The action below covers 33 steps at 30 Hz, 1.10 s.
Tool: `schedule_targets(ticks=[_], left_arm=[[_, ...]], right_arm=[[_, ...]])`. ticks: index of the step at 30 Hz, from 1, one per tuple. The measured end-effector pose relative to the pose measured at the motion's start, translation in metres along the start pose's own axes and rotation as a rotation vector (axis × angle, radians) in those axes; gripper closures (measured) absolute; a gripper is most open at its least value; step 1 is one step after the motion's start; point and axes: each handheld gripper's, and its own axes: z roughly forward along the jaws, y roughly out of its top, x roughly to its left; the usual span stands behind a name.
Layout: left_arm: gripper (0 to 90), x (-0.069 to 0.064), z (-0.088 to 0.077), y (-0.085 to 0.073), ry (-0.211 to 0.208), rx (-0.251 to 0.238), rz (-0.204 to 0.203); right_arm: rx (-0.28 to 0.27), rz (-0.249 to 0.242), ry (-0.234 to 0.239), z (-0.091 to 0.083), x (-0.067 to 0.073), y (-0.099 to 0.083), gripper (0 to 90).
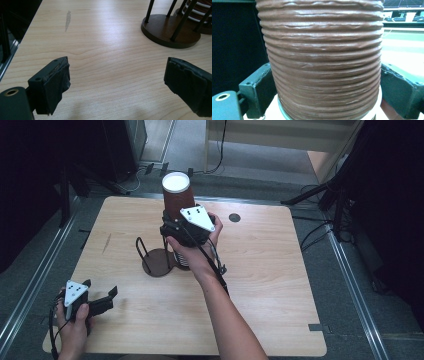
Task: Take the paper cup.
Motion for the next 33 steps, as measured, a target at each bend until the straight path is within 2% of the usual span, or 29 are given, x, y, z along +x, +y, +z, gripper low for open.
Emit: schedule_targets(ticks=[8, 23, 28, 33], left_arm=[[7.1, 0.0, 0.0, 0.0, 0.001, -0.002, -0.004], [7.1, -0.001, 0.0, 0.0, 0.004, -0.006, -0.001], [7.1, 0.0, 0.0, 0.0, 0.002, -0.005, -0.003], [7.1, 0.0, 0.0, 0.0, 0.003, -0.005, 0.001]], right_arm=[[-0.047, 0.002, -0.002, -0.002, 0.001, 0.014, 10.3], [-0.085, 0.0, -0.015, -0.005, 0.006, 0.044, 11.5], [-0.118, -0.015, -0.021, -0.008, 0.01, 0.059, 11.9], [-0.149, -0.002, -0.03, -0.012, 0.007, 0.072, 11.9]])
